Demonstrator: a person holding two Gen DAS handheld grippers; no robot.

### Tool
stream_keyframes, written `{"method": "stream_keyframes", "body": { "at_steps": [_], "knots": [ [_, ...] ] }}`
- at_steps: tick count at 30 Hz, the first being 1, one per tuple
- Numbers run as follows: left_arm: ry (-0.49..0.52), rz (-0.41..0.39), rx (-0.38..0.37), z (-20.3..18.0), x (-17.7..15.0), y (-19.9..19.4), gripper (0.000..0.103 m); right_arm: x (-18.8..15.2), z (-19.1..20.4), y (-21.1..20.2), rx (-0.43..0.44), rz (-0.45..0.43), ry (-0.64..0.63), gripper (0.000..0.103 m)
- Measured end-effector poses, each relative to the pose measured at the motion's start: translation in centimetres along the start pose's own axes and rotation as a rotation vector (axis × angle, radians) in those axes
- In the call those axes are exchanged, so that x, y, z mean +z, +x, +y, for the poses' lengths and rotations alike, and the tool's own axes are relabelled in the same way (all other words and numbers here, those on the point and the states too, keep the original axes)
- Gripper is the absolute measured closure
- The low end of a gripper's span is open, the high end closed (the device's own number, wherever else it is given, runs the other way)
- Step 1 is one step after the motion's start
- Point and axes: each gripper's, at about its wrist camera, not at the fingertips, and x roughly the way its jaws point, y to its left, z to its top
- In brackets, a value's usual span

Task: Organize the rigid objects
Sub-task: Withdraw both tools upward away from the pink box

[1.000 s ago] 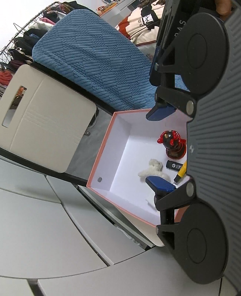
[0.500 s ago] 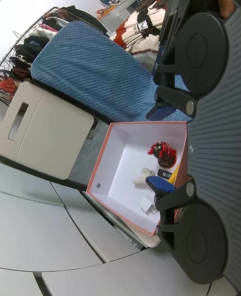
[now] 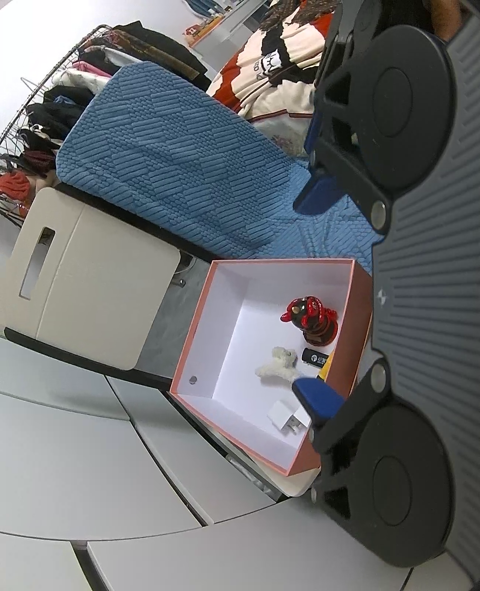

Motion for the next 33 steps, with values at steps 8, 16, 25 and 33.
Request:
{"method": "stream_keyframes", "body": {
  "at_steps": [8,16,25,33],
  "knots": [
    [0.025,0.01,0.043,0.15,-0.33,0.22,0.0,-0.66,-1.17,-0.1,-0.018,0.004,0.034,0.019],
    [-0.001,0.014,0.043,0.36,-0.46,0.23,0.0,-0.88,-0.91,0.21,-0.031,0.025,0.023,0.019],
    [0.009,0.01,0.06,0.13,-0.37,-0.22,0.0,-0.72,-0.56,0.02,-0.041,0.021,0.005,0.019],
    [0.001,0.016,0.071,0.39,-0.54,-0.51,0.0,-0.8,-0.32,-0.46,-0.056,0.003,-0.008,0.0]
  ]
}}
